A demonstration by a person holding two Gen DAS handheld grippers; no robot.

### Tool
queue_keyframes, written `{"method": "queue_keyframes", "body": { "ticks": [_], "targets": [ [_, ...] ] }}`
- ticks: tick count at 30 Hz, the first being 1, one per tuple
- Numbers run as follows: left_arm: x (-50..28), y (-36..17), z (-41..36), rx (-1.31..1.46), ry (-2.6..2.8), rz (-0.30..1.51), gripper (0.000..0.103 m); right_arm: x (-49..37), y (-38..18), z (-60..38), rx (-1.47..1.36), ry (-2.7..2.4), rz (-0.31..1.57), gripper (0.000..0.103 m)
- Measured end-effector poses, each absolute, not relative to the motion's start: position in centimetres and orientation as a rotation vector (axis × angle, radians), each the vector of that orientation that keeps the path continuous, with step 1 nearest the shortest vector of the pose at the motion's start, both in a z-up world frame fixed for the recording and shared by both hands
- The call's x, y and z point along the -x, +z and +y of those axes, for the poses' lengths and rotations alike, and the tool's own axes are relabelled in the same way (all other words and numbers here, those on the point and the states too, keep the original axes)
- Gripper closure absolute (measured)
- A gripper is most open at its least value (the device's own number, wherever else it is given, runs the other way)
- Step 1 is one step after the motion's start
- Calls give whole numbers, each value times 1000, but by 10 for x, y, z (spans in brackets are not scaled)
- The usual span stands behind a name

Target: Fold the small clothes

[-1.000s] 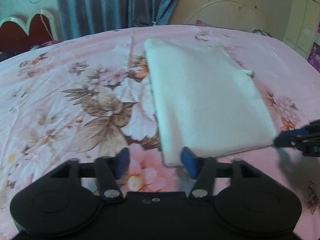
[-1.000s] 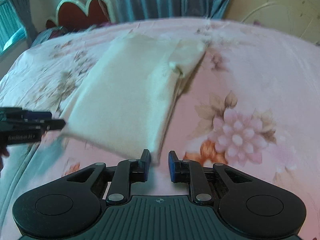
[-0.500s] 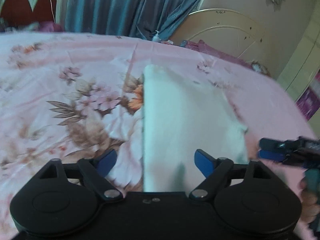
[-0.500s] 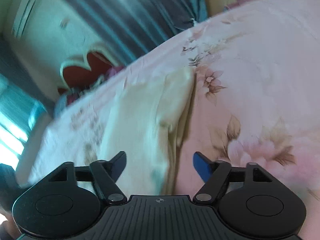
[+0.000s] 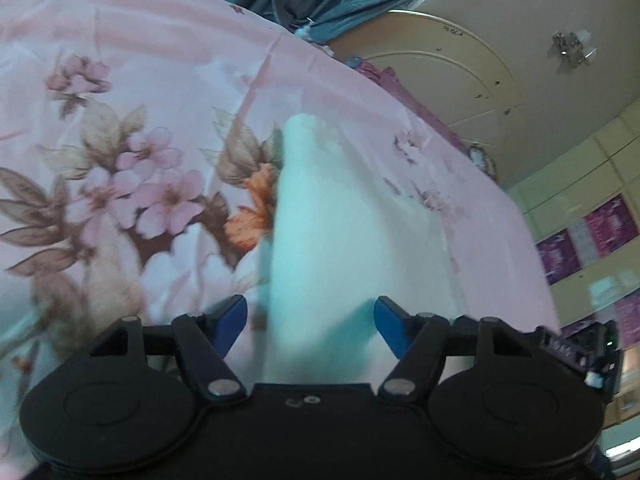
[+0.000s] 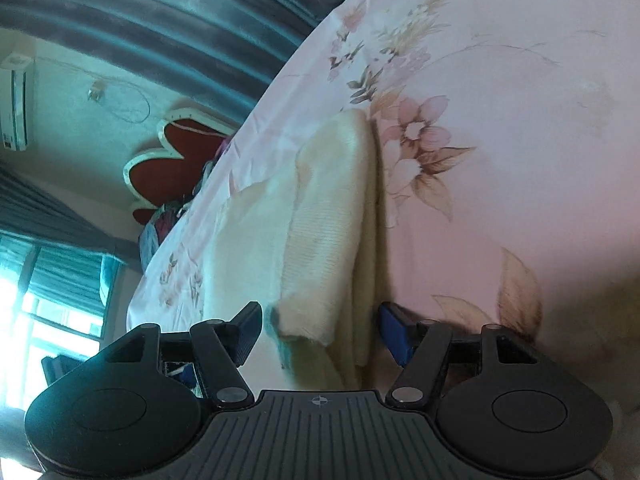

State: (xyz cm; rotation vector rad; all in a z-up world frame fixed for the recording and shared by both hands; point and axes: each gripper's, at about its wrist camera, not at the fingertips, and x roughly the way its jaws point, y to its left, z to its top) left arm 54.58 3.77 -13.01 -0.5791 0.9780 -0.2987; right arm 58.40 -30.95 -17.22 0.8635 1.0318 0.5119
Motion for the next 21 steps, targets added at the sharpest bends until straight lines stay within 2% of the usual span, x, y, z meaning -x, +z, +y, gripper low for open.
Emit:
{"method": "queue_keyframes", "body": {
  "ticks": [2, 3, 6, 9, 15, 21],
  "targets": [
    [-555, -133, 32, 577, -325, 992, 36, -588, -169, -304, -817, 510, 1035, 41],
    [-558, -133, 28, 558, -332, 997, 38, -590, -167, -301, -782, 500, 1039, 49],
    [-564, -127, 9, 430, -330, 1007, 51, -594, -166, -293, -732, 499, 1040, 59],
    [-566, -121, -5, 337, -308, 1002, 55, -592, -162, -284, -659, 490, 1026, 61],
    [-564, -109, -20, 228, -291, 966, 68, -578, -143, -263, -480, 469, 969, 73],
    [-547, -87, -22, 167, -302, 913, 71, -561, -120, -254, -428, 460, 919, 75]
  ]
}}
